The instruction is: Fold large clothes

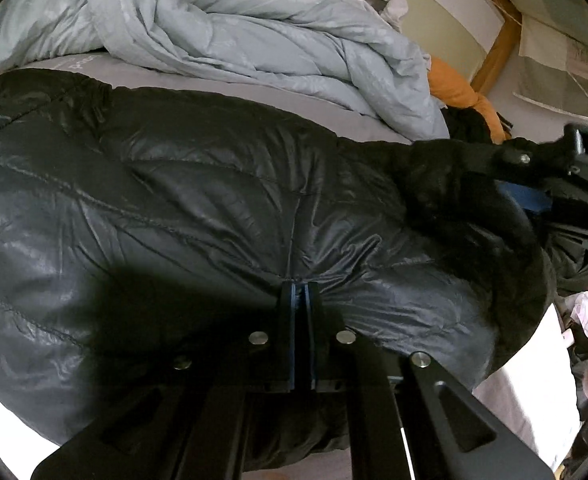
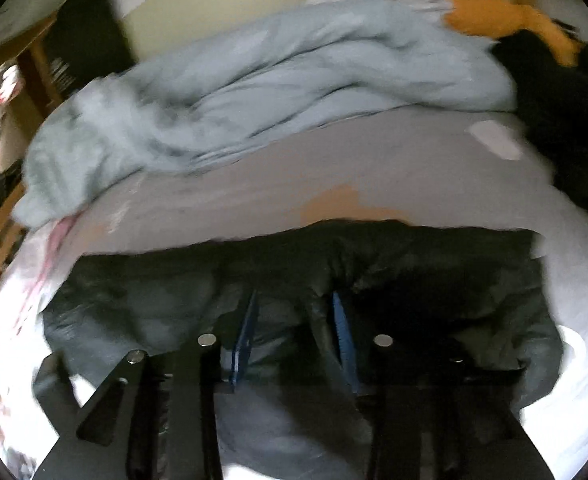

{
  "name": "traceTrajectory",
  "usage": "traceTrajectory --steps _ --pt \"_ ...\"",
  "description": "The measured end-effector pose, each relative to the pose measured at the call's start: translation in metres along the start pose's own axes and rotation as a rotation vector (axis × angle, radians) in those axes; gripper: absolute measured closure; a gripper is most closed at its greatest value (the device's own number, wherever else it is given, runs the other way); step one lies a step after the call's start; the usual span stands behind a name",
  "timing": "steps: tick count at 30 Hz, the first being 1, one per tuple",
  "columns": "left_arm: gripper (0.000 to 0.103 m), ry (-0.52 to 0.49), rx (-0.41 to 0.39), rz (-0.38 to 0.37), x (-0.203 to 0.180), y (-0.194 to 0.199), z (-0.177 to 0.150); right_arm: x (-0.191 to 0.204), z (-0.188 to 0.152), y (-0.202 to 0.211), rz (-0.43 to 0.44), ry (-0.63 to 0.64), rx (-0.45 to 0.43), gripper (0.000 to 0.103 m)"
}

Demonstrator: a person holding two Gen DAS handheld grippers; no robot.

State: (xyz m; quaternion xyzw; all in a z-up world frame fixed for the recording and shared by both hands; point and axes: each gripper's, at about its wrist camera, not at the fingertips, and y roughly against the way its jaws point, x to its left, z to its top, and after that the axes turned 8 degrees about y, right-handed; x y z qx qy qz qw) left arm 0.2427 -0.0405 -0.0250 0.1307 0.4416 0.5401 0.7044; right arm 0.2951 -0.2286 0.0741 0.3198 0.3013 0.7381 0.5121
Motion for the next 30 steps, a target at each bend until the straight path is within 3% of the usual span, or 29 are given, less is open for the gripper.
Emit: traceTrajectory --steps 2,4,6,8,9,10,13,15,17,20,23,26,30 --pt "0.096 0.003 -0.001 -0.004 0.002 0.002 -0.001 0.013 0.002 -0.009 -0.016 0.024 0.042 0.074" --pt "0.096 0.011 0.0 -0.013 0.005 0.003 -0.002 0.02 0.006 -0.005 -0.055 0.03 0.012 0.077" --pt "0.096 0.014 0.0 -0.018 0.006 0.003 -0.002 0.021 0.01 0.02 -0.106 -0.002 -0.103 0.078" --pt "0.096 0.008 -0.002 -0.013 0.005 0.004 -0.002 0.021 0.011 0.058 -0.18 -0.022 -0.292 0.078" --pt "0.096 0.003 -0.004 -0.01 0.004 0.003 -0.002 0.021 0.012 0.072 -0.183 -0.017 -0.35 0.078" --pt "0.096 0.002 -0.005 -0.01 0.004 0.003 -0.002 0.022 0.018 0.077 -0.164 -0.005 -0.343 0.078" --pt "0.096 0.014 -0.002 -0.025 0.007 0.003 -0.001 0.035 0.03 0.053 0.028 0.054 -0.136 0.081" --pt "0.096 0.018 -0.003 -0.032 0.008 0.004 -0.001 0.056 0.025 0.028 0.02 0.122 -0.016 0.085" --pt "0.096 0.016 -0.008 -0.031 0.008 0.006 -0.001 0.078 0.015 0.0 -0.021 0.197 0.05 0.085" --pt "0.096 0.024 -0.006 -0.042 0.01 0.006 -0.001 0.08 0.003 -0.04 0.04 0.135 0.16 0.091" --pt "0.096 0.038 0.005 -0.049 0.012 0.004 0.0 0.069 -0.007 -0.083 -0.029 0.094 0.312 0.096" --pt "0.096 0.042 0.012 -0.045 0.012 0.003 0.001 0.062 -0.006 -0.096 -0.004 0.06 0.327 0.097" --pt "0.096 0.088 0.033 -0.086 0.019 0.002 0.002 0.063 0.01 -0.112 -0.036 0.076 0.326 0.1"
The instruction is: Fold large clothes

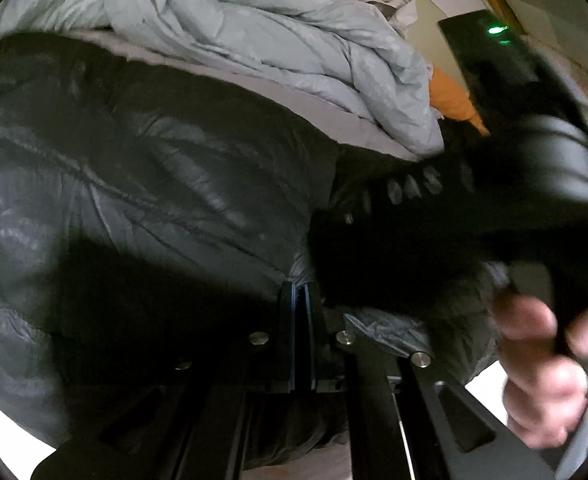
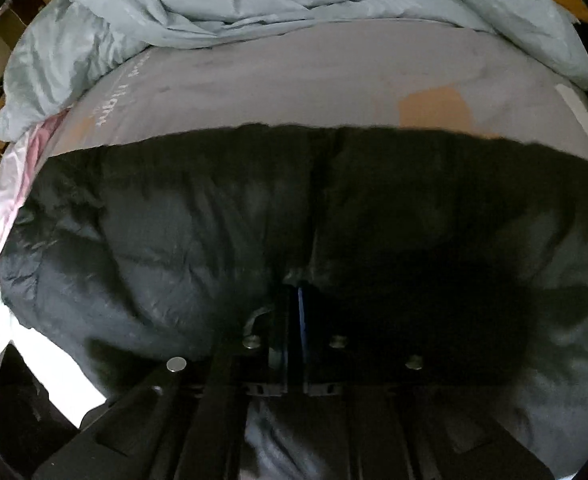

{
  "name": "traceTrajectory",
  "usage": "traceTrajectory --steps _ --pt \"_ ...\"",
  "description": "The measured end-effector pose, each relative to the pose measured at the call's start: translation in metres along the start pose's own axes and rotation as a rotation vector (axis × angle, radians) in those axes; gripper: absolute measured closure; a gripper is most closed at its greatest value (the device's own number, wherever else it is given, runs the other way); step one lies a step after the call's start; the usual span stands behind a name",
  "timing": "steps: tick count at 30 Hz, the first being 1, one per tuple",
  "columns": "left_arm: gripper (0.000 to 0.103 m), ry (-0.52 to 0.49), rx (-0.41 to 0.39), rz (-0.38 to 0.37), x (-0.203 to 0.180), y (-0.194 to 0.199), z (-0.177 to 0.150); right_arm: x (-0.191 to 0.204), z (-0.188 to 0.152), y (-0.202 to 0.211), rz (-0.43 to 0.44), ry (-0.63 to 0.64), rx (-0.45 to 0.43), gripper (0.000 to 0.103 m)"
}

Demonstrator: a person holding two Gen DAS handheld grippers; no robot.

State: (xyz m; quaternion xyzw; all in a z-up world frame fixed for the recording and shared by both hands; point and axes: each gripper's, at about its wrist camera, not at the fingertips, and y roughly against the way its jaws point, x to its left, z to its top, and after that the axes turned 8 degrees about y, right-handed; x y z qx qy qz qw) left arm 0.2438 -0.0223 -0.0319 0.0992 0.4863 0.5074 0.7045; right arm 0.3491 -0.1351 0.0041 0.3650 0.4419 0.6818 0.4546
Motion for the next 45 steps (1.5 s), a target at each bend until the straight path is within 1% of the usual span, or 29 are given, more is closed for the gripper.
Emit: traceTrajectory --steps 3,6,10,13,14,15,18,19,21,24,25,26,28,29,30,31,32,34,37,39,40,41,43,44,45 --pt "0.096 -0.001 0.0 0.002 -0.001 0.0 0.0 -0.011 0.02 -0.008 -0.01 -0.023 -0.015 0.1" --pt "0.096 -0.001 0.0 0.004 -0.003 0.0 0.0 -0.017 0.044 -0.029 -0.014 -0.05 -0.005 0.1" --pt "0.097 0.005 0.002 0.0 -0.002 -0.001 0.001 -0.024 0.061 -0.047 -0.022 -0.084 0.001 0.1" --pt "0.097 0.003 0.002 -0.003 -0.003 0.001 0.001 -0.026 0.064 -0.041 -0.028 -0.067 -0.014 0.1" --pt "0.097 0.007 0.003 -0.008 -0.002 0.001 0.0 -0.028 0.061 -0.032 -0.028 -0.068 -0.033 0.1" --pt "0.096 0.01 0.004 -0.012 -0.003 0.001 0.001 -0.031 0.055 -0.016 -0.006 -0.071 -0.071 0.1" --pt "0.096 0.008 0.0 -0.012 -0.004 0.002 0.0 -0.031 0.031 0.023 0.094 -0.05 -0.136 0.1" --pt "0.096 0.007 0.0 -0.012 -0.004 0.003 0.0 -0.027 0.019 0.036 0.122 -0.032 -0.14 0.1" --pt "0.097 0.009 0.0 -0.014 -0.002 0.005 -0.001 -0.019 -0.001 0.05 0.148 -0.003 -0.131 0.1" --pt "0.096 0.011 0.0 -0.017 -0.001 0.004 0.0 -0.009 -0.031 0.051 0.193 0.02 -0.072 0.1" --pt "0.096 0.014 0.001 -0.019 0.001 0.003 0.0 -0.006 -0.038 0.049 0.189 0.025 -0.06 0.1" --pt "0.096 0.017 0.003 -0.025 0.002 0.003 0.0 -0.005 -0.051 0.048 0.168 0.031 -0.051 0.1" --pt "0.096 0.029 0.008 -0.036 0.004 0.003 0.001 -0.006 -0.073 0.044 0.116 0.024 -0.072 0.1" --pt "0.096 0.032 0.01 -0.039 0.007 0.003 0.002 -0.009 -0.083 0.047 0.101 0.013 -0.096 0.1" --pt "0.096 0.032 0.01 -0.039 0.006 0.003 0.002 -0.014 -0.097 0.054 0.085 -0.01 -0.153 0.1" --pt "0.096 0.028 0.009 -0.035 0.005 0.004 0.001 -0.018 -0.108 0.06 0.083 -0.027 -0.202 0.1" --pt "0.097 0.023 0.007 -0.03 0.004 0.004 0.0 -0.021 -0.113 0.064 0.098 -0.038 -0.236 0.1" --pt "0.096 0.026 0.008 -0.034 0.004 0.004 0.001 -0.023 -0.111 0.062 0.155 -0.045 -0.236 0.1" --pt "0.096 0.06 0.012 -0.069 0.009 0.005 0.003 -0.022 -0.089 0.054 0.17 -0.065 -0.223 0.1" --pt "0.096 0.116 -0.001 -0.126 0.019 0.014 0.006 -0.02 -0.075 0.045 0.196 -0.083 -0.207 0.1" --pt "0.096 0.14 -0.007 -0.162 0.025 0.019 0.008 -0.016 -0.069 0.039 0.198 -0.087 -0.2 0.1" --pt "0.097 0.15 -0.019 -0.177 0.029 0.024 0.012 -0.014 -0.069 0.036 0.187 -0.084 -0.197 0.1" --pt "0.1 0.151 -0.07 -0.131 0.037 0.032 0.02 -0.005 -0.062 0.021 0.136 -0.07 -0.197 0.1" --pt "0.1 0.164 -0.068 -0.127 0.041 0.031 0.022 -0.005 -0.065 0.018 0.13 -0.068 -0.194 0.1" --pt "0.1 0.173 -0.042 -0.123 0.043 0.026 0.023 -0.005 -0.065 0.012 0.129 -0.079 -0.188 0.1"
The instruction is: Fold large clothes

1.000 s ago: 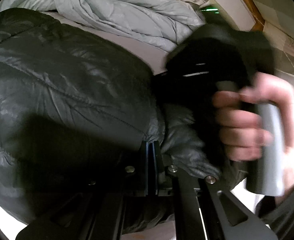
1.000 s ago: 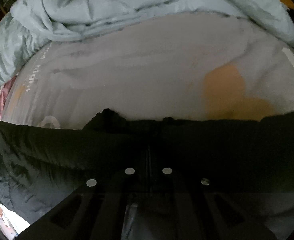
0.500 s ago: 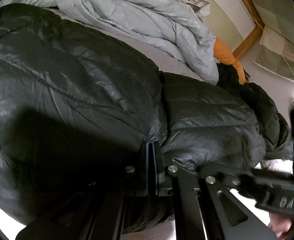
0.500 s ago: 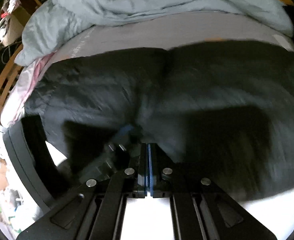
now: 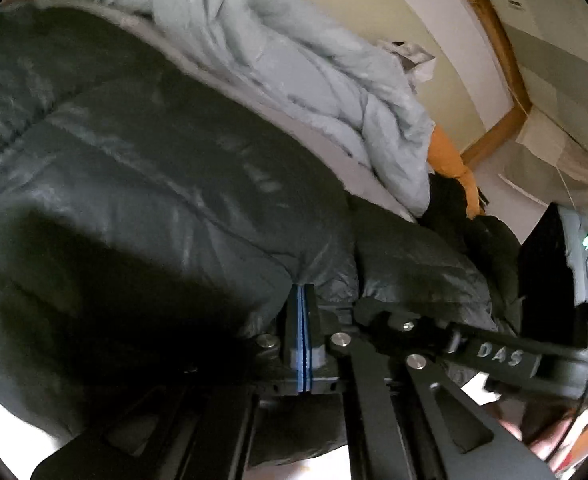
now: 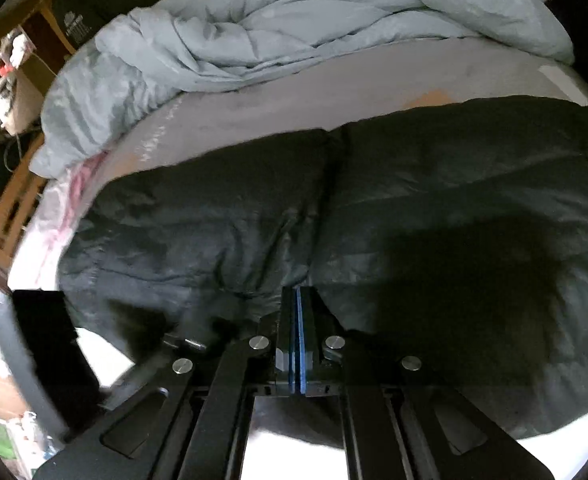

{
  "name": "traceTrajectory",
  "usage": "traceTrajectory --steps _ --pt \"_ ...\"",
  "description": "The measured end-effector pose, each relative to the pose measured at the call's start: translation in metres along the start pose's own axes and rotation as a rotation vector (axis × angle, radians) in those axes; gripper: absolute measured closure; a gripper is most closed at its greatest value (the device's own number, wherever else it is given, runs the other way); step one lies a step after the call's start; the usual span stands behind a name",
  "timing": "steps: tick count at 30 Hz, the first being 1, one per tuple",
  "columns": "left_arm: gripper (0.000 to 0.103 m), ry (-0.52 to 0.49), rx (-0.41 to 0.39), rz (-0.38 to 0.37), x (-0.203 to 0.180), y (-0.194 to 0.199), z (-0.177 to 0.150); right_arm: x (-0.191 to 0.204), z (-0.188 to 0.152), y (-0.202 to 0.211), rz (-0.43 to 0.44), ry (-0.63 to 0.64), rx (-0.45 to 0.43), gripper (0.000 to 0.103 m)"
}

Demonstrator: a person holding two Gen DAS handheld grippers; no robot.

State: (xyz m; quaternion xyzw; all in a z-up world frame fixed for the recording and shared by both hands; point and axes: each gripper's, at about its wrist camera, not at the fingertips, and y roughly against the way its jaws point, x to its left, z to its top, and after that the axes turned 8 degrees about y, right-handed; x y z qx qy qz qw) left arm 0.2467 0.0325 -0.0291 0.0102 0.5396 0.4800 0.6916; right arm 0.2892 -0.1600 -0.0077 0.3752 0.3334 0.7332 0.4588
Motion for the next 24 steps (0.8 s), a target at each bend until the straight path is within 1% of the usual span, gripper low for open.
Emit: traceTrajectory --steps 2,3,4,7,10,12,13,14,15,16,18,19,20,21,22,23,24 --pt "0.1 -0.015 0.035 0.048 0.0 -0.011 -0.001 -0.001 -0.002 -0.004 0.017 -0.018 0.002 0.1" --pt "0.1 -0.031 0.037 0.069 -0.002 -0.014 -0.002 0.001 -0.005 -0.003 0.017 -0.007 0.006 0.1" --pt "0.099 -0.038 0.04 0.081 -0.003 -0.015 -0.003 0.005 -0.008 -0.004 -0.009 0.017 0.012 0.1" --pt "0.099 -0.021 0.057 0.077 0.002 -0.019 -0.002 0.022 -0.02 -0.002 -0.086 0.087 0.018 0.1" --pt "0.099 -0.041 0.053 0.093 0.001 -0.018 -0.005 0.036 -0.04 0.01 -0.119 0.101 -0.001 0.1" --pt "0.099 -0.06 0.048 0.106 -0.002 -0.019 -0.007 0.045 -0.061 0.017 -0.155 0.136 -0.012 0.1" --pt "0.099 -0.063 0.048 0.104 -0.003 -0.02 -0.007 0.047 -0.075 0.02 -0.188 0.161 -0.026 0.1" --pt "0.099 -0.064 0.049 0.101 -0.003 -0.019 -0.008 0.046 -0.085 0.024 -0.2 0.174 -0.038 0.1" --pt "0.099 -0.061 0.046 0.095 -0.002 -0.018 -0.007 0.044 -0.095 0.03 -0.19 0.173 -0.045 0.1" --pt "0.099 -0.057 0.044 0.087 0.0 -0.018 -0.007 0.038 -0.101 0.035 -0.171 0.155 -0.035 0.1" --pt "0.099 -0.047 0.04 0.071 0.003 -0.015 -0.007 0.023 -0.112 0.042 -0.099 0.09 -0.002 0.1" --pt "0.099 -0.043 0.038 0.062 0.004 -0.015 -0.006 0.012 -0.12 0.053 -0.076 0.054 -0.026 0.1" --pt "0.099 -0.04 0.036 0.054 0.004 -0.014 -0.006 0.005 -0.125 0.064 -0.085 0.033 -0.063 0.1" --pt "0.099 -0.039 0.033 0.05 0.004 -0.013 -0.005 -0.005 -0.131 0.077 -0.102 0.006 -0.119 0.098" --pt "0.099 -0.042 0.031 0.049 0.004 -0.013 -0.005 -0.017 -0.138 0.091 -0.117 -0.039 -0.18 0.095" --pt "0.099 -0.046 0.028 0.049 0.003 -0.012 -0.005 -0.033 -0.143 0.104 -0.123 -0.105 -0.236 0.075" --pt "0.099 -0.05 0.024 0.049 0.002 -0.013 -0.005 -0.044 -0.145 0.112 -0.121 -0.154 -0.271 0.034"
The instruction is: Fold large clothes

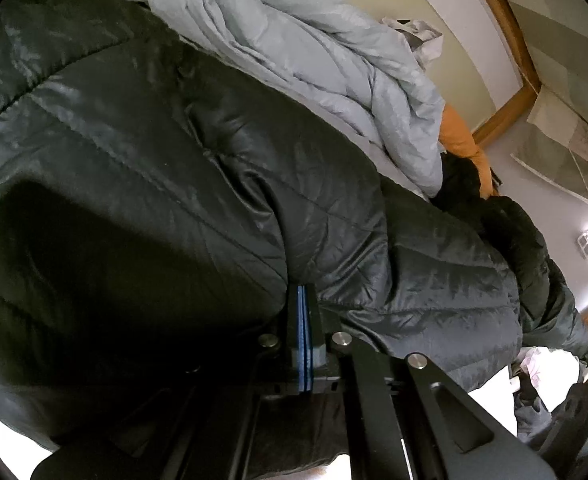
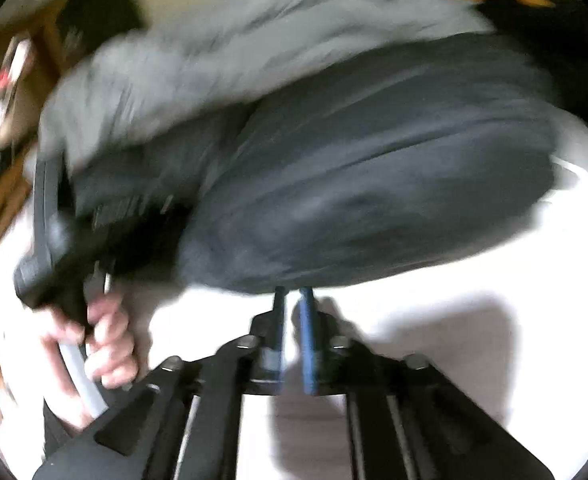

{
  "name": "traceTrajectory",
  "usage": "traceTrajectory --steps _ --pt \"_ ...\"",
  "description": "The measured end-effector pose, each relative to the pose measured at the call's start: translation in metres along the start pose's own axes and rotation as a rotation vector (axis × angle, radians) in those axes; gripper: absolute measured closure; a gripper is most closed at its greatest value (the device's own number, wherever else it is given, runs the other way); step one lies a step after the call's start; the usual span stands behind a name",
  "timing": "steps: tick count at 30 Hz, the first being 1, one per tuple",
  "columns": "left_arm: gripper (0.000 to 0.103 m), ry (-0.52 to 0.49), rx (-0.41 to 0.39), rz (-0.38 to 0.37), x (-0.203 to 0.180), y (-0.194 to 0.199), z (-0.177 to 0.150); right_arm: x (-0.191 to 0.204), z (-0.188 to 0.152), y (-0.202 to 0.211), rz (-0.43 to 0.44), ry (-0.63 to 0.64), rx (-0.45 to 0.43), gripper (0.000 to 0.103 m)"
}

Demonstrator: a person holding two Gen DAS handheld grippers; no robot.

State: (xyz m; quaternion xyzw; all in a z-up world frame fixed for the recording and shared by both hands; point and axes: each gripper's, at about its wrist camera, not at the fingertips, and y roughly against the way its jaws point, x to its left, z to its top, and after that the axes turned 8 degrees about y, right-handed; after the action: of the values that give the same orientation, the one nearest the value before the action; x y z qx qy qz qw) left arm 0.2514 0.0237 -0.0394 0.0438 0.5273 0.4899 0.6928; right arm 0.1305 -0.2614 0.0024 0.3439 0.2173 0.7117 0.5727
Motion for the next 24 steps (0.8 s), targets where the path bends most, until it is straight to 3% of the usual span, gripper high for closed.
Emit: traceTrajectory --steps 1,2,7,11,13,14,15,16,17,20,24 --pt "0.099 -0.005 -0.004 0.0 -0.001 0.0 0.0 -0.019 0.001 0.009 -0.004 -0.082 -0.05 0.014" --pt "0.099 -0.01 -0.007 0.001 -0.001 0.002 -0.001 -0.032 0.001 0.015 -0.007 -0.139 -0.094 0.001" --pt "0.099 -0.032 -0.019 0.006 -0.003 0.004 -0.003 -0.08 0.02 0.012 0.018 -0.317 -0.22 0.001" --pt "0.097 -0.054 -0.038 0.003 -0.008 0.006 -0.005 -0.106 0.034 -0.032 0.126 -0.471 -0.172 0.002" --pt "0.088 -0.073 -0.091 0.011 -0.012 0.017 -0.008 -0.105 0.042 -0.046 0.077 -0.44 -0.169 0.018" --pt "0.08 -0.094 -0.136 0.008 -0.015 0.027 -0.012 -0.105 0.044 -0.046 0.041 -0.425 -0.166 0.037" --pt "0.054 -0.12 -0.183 0.003 -0.02 0.039 -0.016 -0.102 0.047 -0.045 0.035 -0.424 -0.163 0.053" --pt "0.024 -0.147 -0.218 0.004 -0.024 0.051 -0.019 -0.1 0.047 -0.036 0.049 -0.412 -0.176 0.06" --pt "0.013 -0.185 -0.261 0.025 -0.028 0.067 -0.023 -0.097 0.049 -0.026 0.056 -0.382 -0.186 0.068" --pt "0.009 -0.218 -0.342 0.112 -0.03 0.108 -0.023 -0.083 0.052 0.013 -0.042 -0.203 -0.221 0.071" --pt "0.006 -0.127 -0.292 0.145 -0.015 0.143 0.001 -0.105 0.059 0.061 -0.143 -0.15 -0.218 0.071"
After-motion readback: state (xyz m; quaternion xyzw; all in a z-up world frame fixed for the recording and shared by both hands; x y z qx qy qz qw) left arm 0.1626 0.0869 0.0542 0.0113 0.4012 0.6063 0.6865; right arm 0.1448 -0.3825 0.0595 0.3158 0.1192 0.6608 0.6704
